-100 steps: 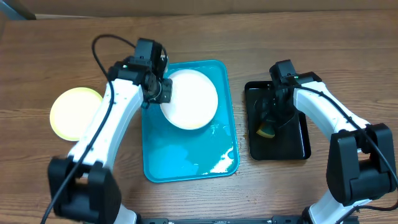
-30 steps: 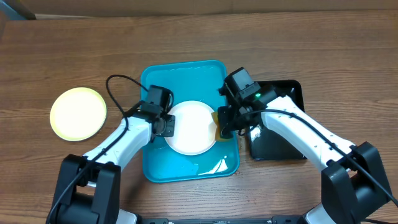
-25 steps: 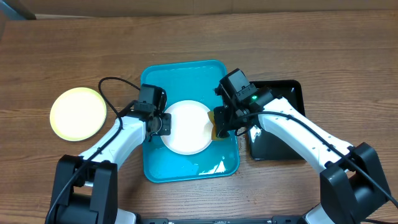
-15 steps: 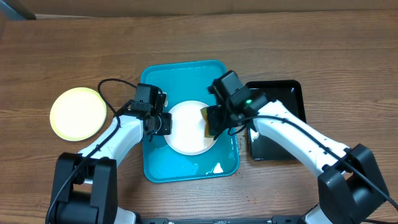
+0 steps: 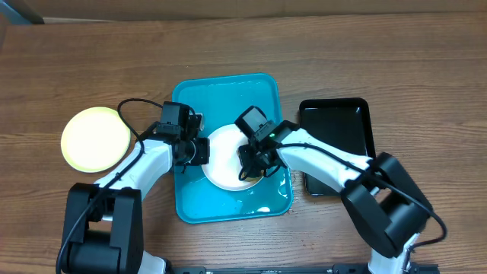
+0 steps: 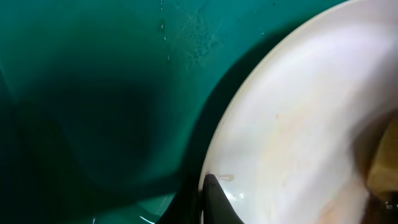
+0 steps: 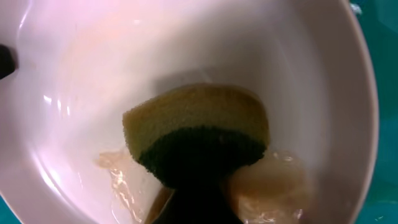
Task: Clean dirty plates on tray and stack at the side
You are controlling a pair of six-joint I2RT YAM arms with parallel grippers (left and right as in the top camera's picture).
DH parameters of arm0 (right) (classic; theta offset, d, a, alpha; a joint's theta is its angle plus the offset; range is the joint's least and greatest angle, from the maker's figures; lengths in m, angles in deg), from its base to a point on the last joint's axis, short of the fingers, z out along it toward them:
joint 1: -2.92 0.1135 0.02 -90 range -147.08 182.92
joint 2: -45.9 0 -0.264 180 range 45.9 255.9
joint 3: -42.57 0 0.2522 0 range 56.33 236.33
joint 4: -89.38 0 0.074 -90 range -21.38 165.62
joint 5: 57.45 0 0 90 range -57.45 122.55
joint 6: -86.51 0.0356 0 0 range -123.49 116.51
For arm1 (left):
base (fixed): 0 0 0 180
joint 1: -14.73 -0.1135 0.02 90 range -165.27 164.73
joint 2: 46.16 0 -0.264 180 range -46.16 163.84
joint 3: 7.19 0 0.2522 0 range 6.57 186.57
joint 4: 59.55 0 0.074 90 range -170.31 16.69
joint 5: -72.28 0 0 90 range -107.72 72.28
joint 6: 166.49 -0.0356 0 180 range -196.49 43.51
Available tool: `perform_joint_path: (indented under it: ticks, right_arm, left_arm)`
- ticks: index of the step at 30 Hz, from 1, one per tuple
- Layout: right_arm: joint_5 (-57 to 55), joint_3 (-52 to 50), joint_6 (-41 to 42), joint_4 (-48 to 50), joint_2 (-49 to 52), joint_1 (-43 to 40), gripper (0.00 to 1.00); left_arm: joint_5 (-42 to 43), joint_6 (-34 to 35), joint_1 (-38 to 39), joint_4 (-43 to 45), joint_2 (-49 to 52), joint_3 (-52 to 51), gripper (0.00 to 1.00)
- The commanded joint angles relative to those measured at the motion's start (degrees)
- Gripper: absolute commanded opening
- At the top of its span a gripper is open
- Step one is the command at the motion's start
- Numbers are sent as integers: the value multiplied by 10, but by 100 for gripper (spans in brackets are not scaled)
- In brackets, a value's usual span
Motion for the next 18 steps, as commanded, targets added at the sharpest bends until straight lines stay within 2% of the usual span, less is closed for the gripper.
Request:
perform_joint_path:
  ticks: [1,5,10,18]
  right_arm:
    - [-62,7,26,-16,19,3,4]
    - [-190,9,64,-62,18,0,4]
    - [-314,10,65,-110,18,-1,4]
    - [-342,61,63,-151,-6,-1,4]
  left_arm:
    - [-18,9,-12,-15,20,-10,4]
    - [-22,9,-12,-20,20,-10,4]
    - [-44,10,-12,-29,20,-10,4]
    - [-55,10,-12,-38,20,-10,4]
